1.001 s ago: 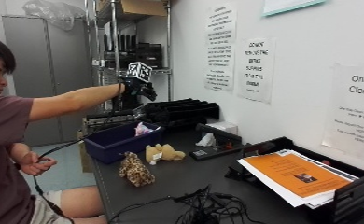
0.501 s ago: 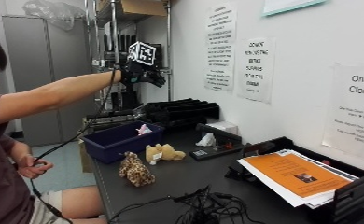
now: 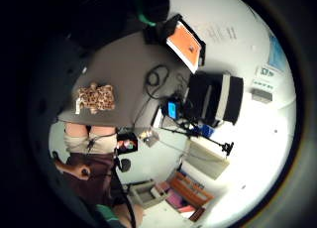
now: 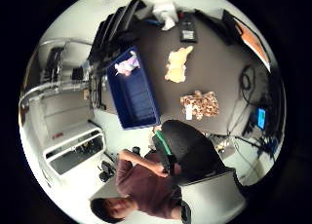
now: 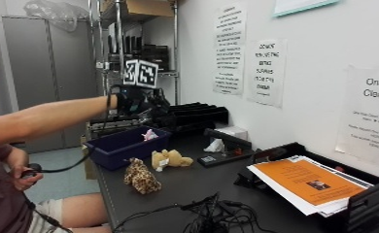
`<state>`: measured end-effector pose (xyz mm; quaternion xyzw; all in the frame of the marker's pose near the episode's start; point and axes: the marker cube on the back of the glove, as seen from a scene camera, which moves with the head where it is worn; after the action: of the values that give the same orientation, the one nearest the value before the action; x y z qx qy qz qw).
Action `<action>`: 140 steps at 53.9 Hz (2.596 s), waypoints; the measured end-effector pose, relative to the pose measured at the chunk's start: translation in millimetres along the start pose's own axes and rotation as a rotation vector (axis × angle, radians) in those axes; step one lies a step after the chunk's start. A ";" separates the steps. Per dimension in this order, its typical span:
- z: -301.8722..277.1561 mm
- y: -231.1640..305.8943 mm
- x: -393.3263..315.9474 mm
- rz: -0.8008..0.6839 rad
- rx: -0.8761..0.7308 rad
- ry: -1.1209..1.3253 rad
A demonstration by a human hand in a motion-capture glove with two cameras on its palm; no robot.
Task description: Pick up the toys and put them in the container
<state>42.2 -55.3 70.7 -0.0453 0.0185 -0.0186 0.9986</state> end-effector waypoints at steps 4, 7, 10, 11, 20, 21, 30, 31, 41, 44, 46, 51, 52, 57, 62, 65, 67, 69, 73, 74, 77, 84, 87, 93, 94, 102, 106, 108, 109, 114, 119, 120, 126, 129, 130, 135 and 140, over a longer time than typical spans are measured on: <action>45.4 -2.1 -1.0 -0.032 -0.040 -0.045; 85.6 -5.5 -3.9 -0.051 -0.091 -0.064; 136.2 -10.1 -7.8 -0.071 -0.149 -0.074; 151.9 -11.5 -9.1 -0.078 -0.165 -0.078; 264.7 -25.9 -20.2 -0.112 -0.099 -0.043; 268.2 -27.5 -20.6 -0.110 -0.061 -0.030; 274.0 -45.2 -21.1 -0.082 0.122 -0.113; 274.1 -46.7 -20.2 -0.074 0.139 -0.126; 274.2 -64.4 -21.8 0.017 0.328 -0.202; 272.1 -69.5 -20.9 0.044 0.365 -0.198; 270.7 -72.4 -20.9 0.055 0.374 -0.197; 268.7 -80.2 -22.0 0.074 0.358 -0.196; 267.9 -82.2 -22.0 0.077 0.347 -0.200; 259.7 -86.2 -13.7 0.082 0.271 -0.249; 239.5 -89.3 -8.7 0.085 0.232 -0.318; 217.8 -90.0 -7.3 0.078 0.235 -0.331; 201.5 -90.8 -7.6 0.072 0.241 -0.320; 185.0 -91.6 -8.9 0.067 0.249 -0.300; 150.5 -88.9 -9.3 0.055 0.269 -0.262; 142.1 -88.0 -9.9 0.051 0.275 -0.256; 115.8 -85.5 -13.3 0.041 0.297 -0.234; 53.3 -76.5 -27.6 0.009 0.353 -0.182; 26.2 -72.1 -37.7 -0.011 0.371 -0.143; -21.6 -64.0 -65.2 -0.049 0.400 -0.077; -28.3 -62.9 -72.4 -0.059 0.405 -0.072; -57.6 -59.0 -136.5 -0.156 0.435 -0.044; -63.5 -61.5 -172.1 -0.201 0.437 -0.013; -65.2 -64.6 -191.2 -0.223 0.442 -0.006; -65.7 -66.2 -200.5 -0.232 0.445 -0.005; -63.7 -72.3 -242.6 -0.274 0.456 -0.010; -60.2 -78.4 -288.8 -0.326 0.464 -0.011; -59.9 -79.4 -295.4 -0.337 0.470 -0.015; -61.0 -78.3 -313.0 -0.471 0.573 -0.189; -58.3 -83.5 -318.7 -0.411 0.563 -0.168; -57.3 -84.8 -320.2 -0.399 0.558 -0.155; -50.4 -87.8 -322.2 -0.384 0.509 -0.083; -40.2 -90.4 -319.2 -0.311 0.380 0.023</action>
<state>-281.4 -136.5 50.2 0.1411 0.0189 -0.1758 0.9741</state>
